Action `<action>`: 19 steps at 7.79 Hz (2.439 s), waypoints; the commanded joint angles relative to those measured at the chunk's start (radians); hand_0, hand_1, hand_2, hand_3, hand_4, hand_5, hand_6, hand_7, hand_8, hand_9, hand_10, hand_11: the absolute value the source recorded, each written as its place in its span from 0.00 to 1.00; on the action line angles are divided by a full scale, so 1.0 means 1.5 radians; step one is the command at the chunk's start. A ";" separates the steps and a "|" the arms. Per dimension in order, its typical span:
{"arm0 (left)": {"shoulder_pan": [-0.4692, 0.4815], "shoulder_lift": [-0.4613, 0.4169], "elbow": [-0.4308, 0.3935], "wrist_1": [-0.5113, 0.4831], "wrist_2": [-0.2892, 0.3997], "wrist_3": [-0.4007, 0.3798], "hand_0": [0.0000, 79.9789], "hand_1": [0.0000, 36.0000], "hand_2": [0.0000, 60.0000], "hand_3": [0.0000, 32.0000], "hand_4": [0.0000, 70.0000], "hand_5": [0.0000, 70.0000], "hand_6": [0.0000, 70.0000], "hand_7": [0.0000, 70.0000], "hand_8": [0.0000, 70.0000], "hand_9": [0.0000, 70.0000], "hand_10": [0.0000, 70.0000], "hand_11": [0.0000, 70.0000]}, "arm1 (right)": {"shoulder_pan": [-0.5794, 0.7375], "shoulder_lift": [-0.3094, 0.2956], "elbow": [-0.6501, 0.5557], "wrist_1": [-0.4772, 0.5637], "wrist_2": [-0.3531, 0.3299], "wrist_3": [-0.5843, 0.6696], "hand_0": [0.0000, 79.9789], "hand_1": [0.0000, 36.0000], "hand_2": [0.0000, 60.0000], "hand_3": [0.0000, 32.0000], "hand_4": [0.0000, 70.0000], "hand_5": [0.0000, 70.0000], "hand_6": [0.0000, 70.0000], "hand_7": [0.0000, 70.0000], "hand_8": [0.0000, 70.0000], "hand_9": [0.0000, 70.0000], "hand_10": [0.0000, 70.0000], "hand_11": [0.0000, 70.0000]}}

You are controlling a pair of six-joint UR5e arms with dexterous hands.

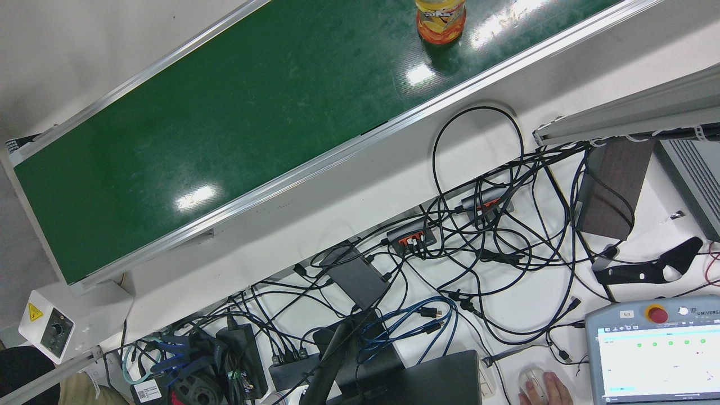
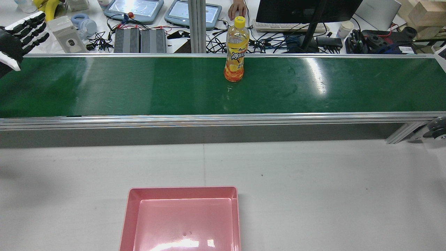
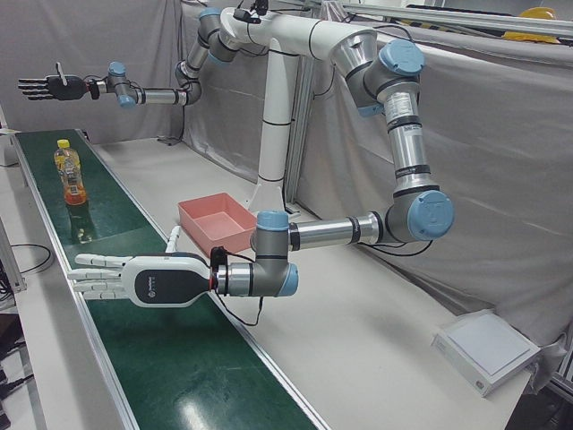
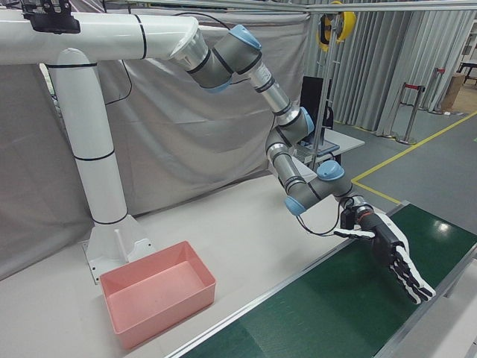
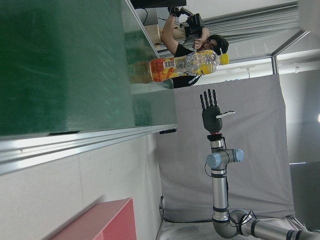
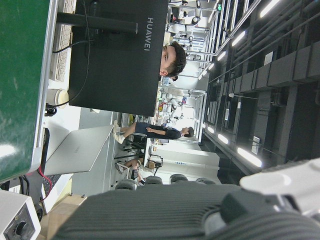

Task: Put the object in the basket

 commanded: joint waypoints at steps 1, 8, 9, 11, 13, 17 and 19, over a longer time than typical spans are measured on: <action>0.000 0.000 0.000 -0.001 0.000 0.000 0.71 0.09 0.00 0.00 0.14 0.09 0.00 0.00 0.00 0.00 0.03 0.07 | 0.000 0.000 0.001 0.000 0.000 0.000 0.00 0.00 0.00 0.00 0.00 0.00 0.00 0.00 0.00 0.00 0.00 0.00; 0.000 0.000 0.000 0.000 0.000 0.001 0.71 0.09 0.00 0.00 0.13 0.09 0.00 0.00 0.00 0.00 0.03 0.06 | 0.000 0.000 0.000 0.001 0.000 0.000 0.00 0.00 0.00 0.00 0.00 0.00 0.00 0.00 0.00 0.00 0.00 0.00; 0.000 0.000 0.000 0.000 0.000 0.000 0.71 0.09 0.00 0.00 0.14 0.09 0.00 0.00 0.00 0.00 0.03 0.06 | 0.000 -0.001 0.000 0.000 0.000 0.000 0.00 0.00 0.00 0.00 0.00 0.00 0.00 0.00 0.00 0.00 0.00 0.00; 0.000 0.000 0.000 0.000 0.000 0.000 0.71 0.09 0.00 0.00 0.13 0.09 0.00 0.00 0.00 0.00 0.03 0.06 | 0.000 -0.001 0.000 0.001 0.000 0.001 0.00 0.00 0.00 0.00 0.00 0.00 0.00 0.00 0.00 0.00 0.00 0.00; 0.000 0.000 0.000 0.000 0.000 0.000 0.71 0.09 0.00 0.00 0.14 0.09 0.00 0.00 0.00 0.00 0.03 0.06 | 0.000 0.000 0.000 0.001 0.000 0.000 0.00 0.00 0.00 0.00 0.00 0.00 0.00 0.00 0.00 0.00 0.00 0.00; 0.000 0.000 0.000 0.000 0.000 0.001 0.71 0.09 0.00 0.00 0.14 0.10 0.00 0.00 0.00 0.00 0.03 0.06 | 0.000 -0.001 0.000 0.000 0.000 0.000 0.00 0.00 0.00 0.00 0.00 0.00 0.00 0.00 0.00 0.00 0.00 0.00; 0.000 0.000 0.001 0.000 0.000 0.001 0.71 0.08 0.00 0.00 0.14 0.10 0.00 0.00 0.00 0.00 0.03 0.07 | 0.000 -0.001 0.000 0.001 0.000 0.000 0.00 0.00 0.00 0.00 0.00 0.00 0.00 0.00 0.00 0.00 0.00 0.00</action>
